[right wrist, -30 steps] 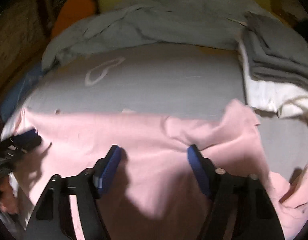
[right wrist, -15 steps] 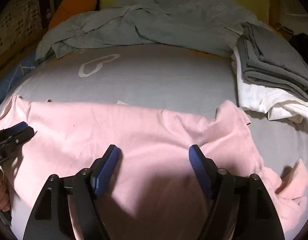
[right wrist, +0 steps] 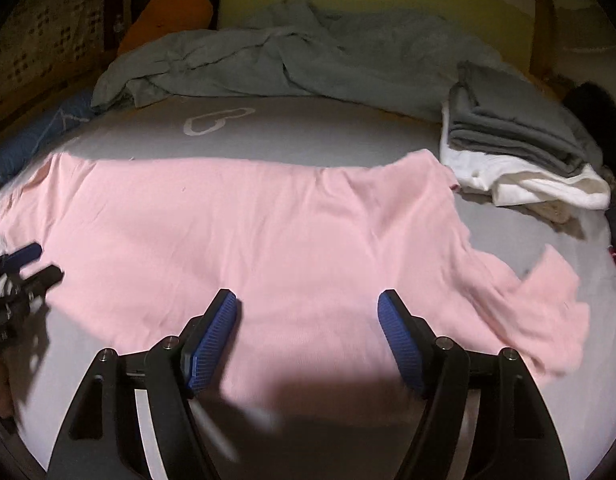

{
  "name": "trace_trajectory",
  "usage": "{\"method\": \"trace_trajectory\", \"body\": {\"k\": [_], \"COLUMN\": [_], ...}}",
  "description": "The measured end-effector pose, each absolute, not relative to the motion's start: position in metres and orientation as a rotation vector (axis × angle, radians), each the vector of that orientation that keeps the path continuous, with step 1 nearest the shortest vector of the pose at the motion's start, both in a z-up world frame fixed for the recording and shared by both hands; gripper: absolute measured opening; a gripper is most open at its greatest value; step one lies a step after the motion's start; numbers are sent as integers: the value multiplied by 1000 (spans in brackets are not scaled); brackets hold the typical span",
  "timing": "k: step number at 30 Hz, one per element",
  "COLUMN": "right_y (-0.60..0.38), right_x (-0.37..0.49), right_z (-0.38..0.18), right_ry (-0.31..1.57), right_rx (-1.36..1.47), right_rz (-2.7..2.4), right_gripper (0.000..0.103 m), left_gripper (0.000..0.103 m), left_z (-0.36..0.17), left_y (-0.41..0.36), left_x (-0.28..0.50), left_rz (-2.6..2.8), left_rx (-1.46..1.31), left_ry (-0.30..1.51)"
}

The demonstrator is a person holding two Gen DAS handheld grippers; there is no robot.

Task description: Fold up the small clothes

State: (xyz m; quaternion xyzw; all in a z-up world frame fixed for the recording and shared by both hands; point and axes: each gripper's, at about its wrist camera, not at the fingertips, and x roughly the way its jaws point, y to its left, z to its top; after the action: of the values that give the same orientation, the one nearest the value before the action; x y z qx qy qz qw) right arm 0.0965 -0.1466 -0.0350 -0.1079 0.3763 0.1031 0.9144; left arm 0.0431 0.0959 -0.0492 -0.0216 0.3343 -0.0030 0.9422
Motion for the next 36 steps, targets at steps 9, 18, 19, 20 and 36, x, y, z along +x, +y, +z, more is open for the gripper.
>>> {"method": "trace_trajectory", "body": {"k": [9,18,19,20,36], "right_y": [-117,-101,-102,-101,-101], "right_x": [62,77,78,79,81], "right_z": [-7,-34,-35,-35,-38], "right_ry": [582,764,762,761,753], "right_rx": [-212,-187,-190,-198,-197], "right_rz": [335,319,317,310,304], "right_gripper": [74,77,78,79,81], "left_gripper": [68,73,73,74,77], "left_z": [-47,-50,-50,-49,-8], "left_y": [99,92,92,92,222], "left_x": [47,48,48,49,23], "left_rz": [-36,-23,-22,-21,241], "left_rx": [-96,-69,-69,-69,-437], "left_ry": [680,690,689,691,533]}}
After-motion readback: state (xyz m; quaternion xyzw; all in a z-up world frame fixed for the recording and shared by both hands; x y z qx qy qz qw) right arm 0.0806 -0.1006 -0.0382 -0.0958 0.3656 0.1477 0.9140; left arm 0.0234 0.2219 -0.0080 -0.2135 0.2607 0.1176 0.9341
